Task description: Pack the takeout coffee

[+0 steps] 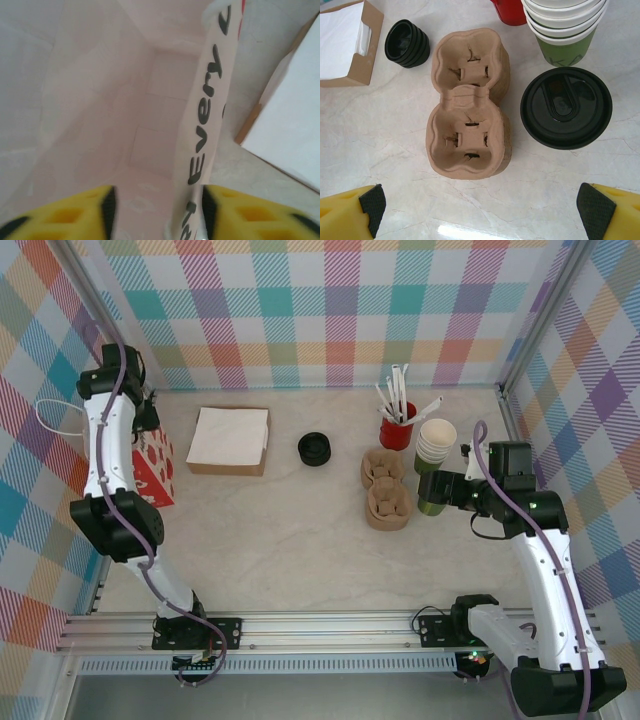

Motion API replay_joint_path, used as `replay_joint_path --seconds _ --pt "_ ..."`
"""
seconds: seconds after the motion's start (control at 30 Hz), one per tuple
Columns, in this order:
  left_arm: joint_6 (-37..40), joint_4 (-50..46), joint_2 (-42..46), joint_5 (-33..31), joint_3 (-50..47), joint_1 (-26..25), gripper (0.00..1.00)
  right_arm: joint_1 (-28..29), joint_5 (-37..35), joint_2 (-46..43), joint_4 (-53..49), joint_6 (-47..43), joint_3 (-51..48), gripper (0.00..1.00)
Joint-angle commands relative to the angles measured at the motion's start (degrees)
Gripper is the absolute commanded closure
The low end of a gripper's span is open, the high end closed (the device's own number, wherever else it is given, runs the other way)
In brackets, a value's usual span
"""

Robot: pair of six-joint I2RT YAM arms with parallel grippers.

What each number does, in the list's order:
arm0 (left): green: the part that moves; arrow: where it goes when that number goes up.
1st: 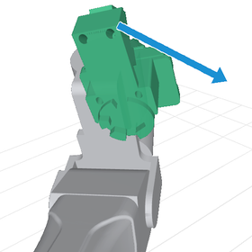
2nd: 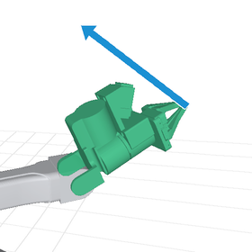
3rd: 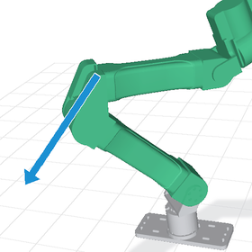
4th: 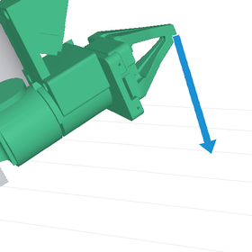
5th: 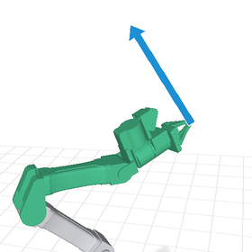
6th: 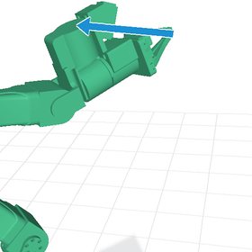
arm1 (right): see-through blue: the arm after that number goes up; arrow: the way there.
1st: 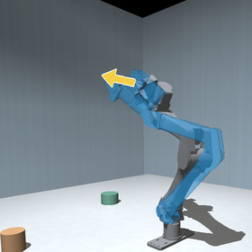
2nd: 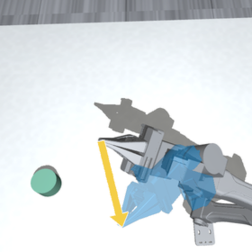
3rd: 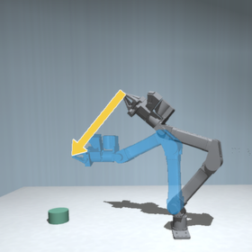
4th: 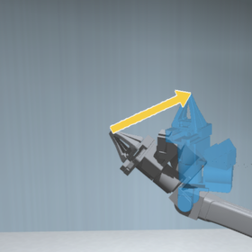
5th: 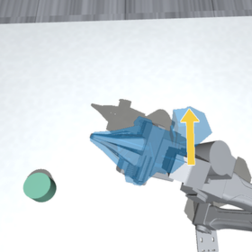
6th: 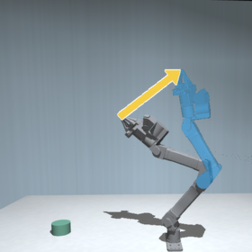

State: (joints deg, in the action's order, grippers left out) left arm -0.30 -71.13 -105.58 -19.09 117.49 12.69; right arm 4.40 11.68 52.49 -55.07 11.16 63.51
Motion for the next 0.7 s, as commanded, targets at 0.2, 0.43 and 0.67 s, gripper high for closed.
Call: replay_joint_path --seconds 0.2,0.43,0.67 --pt "1.59 1.19 5.65 -2.75 -1.22 -0.11 0.98 -0.46 0.90 -0.85 0.50 -0.45 -0.14 0.00" --pt "2.43 0.69 14.32 -5.61 -3.30 -4.92 1.00 -0.52 0.36 -1.74 -0.09 0.11 -0.58 0.00" --pt "1.51 -4.70 22.90 -11.18 -2.69 -17.37 1.00 -0.47 0.05 -2.11 -0.98 1.12 -0.53 0.00"
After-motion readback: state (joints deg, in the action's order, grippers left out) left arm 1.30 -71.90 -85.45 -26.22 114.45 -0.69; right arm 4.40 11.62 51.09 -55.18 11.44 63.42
